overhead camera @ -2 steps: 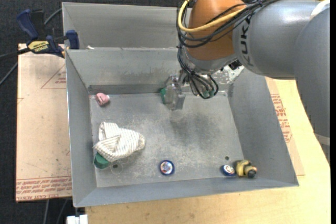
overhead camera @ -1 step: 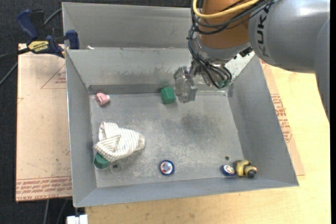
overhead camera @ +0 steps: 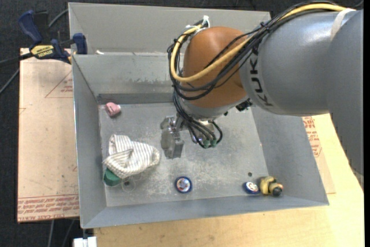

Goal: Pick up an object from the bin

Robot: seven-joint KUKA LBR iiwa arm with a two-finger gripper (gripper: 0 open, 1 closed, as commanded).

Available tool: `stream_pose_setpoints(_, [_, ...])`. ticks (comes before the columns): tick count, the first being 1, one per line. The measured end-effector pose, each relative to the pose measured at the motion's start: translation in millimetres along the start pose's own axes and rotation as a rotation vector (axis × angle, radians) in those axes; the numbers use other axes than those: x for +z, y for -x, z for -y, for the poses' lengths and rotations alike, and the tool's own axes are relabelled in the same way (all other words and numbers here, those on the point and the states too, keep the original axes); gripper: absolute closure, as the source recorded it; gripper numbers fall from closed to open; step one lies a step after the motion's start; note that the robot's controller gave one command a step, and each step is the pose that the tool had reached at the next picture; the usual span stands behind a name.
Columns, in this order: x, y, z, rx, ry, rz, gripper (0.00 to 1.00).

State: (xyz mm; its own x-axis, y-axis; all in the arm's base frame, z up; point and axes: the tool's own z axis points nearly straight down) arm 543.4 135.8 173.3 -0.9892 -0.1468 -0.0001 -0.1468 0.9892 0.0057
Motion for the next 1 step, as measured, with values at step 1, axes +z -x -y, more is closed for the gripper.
stream_pose_setpoints(1, [31.7, 41.2, 82.2, -0.046, -0.004, 0.011, 0.00])
